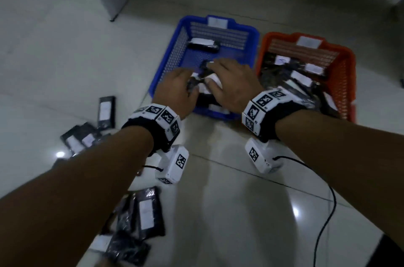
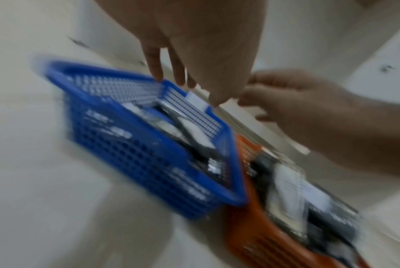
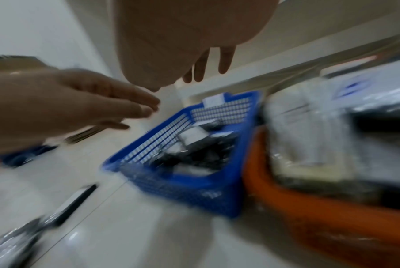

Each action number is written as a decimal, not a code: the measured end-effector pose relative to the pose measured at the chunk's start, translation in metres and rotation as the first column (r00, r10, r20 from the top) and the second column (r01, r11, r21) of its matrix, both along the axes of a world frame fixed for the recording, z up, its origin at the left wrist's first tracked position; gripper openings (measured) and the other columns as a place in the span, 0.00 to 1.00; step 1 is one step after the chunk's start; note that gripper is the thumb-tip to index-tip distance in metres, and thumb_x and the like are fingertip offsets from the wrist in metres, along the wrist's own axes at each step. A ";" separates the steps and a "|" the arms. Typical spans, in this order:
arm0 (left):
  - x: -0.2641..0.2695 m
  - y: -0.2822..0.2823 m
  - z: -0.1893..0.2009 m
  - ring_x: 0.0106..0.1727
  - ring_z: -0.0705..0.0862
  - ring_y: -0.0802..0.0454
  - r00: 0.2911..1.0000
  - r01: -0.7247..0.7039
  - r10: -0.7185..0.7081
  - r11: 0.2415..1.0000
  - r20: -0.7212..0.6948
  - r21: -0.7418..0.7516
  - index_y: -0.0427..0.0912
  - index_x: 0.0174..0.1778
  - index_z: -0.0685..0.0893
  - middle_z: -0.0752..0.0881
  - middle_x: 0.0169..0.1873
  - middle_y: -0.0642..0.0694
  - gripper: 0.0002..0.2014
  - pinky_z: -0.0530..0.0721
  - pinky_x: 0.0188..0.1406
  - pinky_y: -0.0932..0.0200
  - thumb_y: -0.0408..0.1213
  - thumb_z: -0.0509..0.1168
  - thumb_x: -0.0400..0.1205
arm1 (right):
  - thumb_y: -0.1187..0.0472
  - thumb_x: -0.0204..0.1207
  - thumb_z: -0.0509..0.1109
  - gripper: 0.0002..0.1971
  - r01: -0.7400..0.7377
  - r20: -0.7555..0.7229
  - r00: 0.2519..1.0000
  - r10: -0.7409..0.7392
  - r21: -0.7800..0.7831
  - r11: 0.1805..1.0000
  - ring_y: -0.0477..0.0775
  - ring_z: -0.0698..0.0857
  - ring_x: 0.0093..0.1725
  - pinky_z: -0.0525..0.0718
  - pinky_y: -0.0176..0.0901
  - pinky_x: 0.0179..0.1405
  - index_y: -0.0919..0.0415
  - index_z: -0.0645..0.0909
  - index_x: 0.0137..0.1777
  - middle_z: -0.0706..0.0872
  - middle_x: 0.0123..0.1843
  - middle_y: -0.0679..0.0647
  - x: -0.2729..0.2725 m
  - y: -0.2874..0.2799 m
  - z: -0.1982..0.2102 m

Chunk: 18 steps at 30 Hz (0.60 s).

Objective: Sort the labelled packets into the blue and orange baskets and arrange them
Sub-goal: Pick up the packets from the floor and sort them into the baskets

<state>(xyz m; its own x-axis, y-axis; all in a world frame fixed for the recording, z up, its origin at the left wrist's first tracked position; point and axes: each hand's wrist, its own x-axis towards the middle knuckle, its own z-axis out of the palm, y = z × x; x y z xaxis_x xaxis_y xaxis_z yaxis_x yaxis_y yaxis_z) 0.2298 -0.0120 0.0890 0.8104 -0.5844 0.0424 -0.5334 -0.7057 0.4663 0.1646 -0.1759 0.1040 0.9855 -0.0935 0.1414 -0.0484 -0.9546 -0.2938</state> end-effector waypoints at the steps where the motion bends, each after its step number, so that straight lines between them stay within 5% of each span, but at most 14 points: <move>1: 0.002 0.026 0.002 0.66 0.78 0.38 0.997 -0.068 0.067 0.997 0.029 0.039 0.41 0.70 0.79 0.80 0.67 0.39 0.27 0.77 0.63 0.46 0.49 0.58 0.76 | 0.50 0.81 0.61 0.22 -0.039 -0.013 0.999 0.039 0.010 0.999 0.61 0.78 0.68 0.75 0.58 0.64 0.59 0.77 0.71 0.80 0.70 0.58 0.007 0.019 -0.002; 5: -0.003 0.137 0.005 0.71 0.74 0.39 0.956 -0.295 0.286 0.931 0.073 0.215 0.44 0.73 0.76 0.76 0.72 0.41 0.26 0.73 0.66 0.43 0.48 0.63 0.79 | 0.50 0.77 0.62 0.22 -0.232 -0.024 0.972 0.233 0.046 0.972 0.63 0.83 0.62 0.80 0.57 0.59 0.61 0.81 0.66 0.84 0.64 0.59 0.033 0.104 -0.019; 11: -0.022 0.254 -0.018 0.68 0.76 0.40 0.838 -0.510 0.545 0.799 -0.026 0.318 0.48 0.69 0.78 0.77 0.69 0.43 0.23 0.77 0.65 0.43 0.47 0.66 0.78 | 0.50 0.81 0.60 0.22 -0.377 -0.108 0.916 0.387 0.096 0.921 0.59 0.76 0.69 0.75 0.56 0.64 0.56 0.75 0.72 0.77 0.72 0.54 0.068 0.208 -0.042; 15: -0.008 0.291 -0.044 0.68 0.76 0.42 0.741 -0.593 0.664 0.718 -0.102 0.363 0.45 0.72 0.75 0.76 0.70 0.41 0.25 0.77 0.65 0.46 0.50 0.64 0.80 | 0.47 0.82 0.58 0.22 -0.315 -0.205 0.917 0.342 0.154 0.936 0.59 0.77 0.66 0.76 0.50 0.60 0.57 0.73 0.72 0.76 0.71 0.56 0.102 0.250 -0.074; 18: 0.015 0.307 -0.064 0.62 0.80 0.41 0.689 -0.650 0.718 0.674 -0.103 0.349 0.42 0.65 0.79 0.80 0.62 0.39 0.23 0.77 0.56 0.51 0.54 0.64 0.80 | 0.42 0.81 0.58 0.24 -0.121 -0.273 0.943 0.189 0.245 0.962 0.59 0.80 0.62 0.75 0.45 0.52 0.57 0.74 0.69 0.78 0.66 0.57 0.124 0.273 -0.098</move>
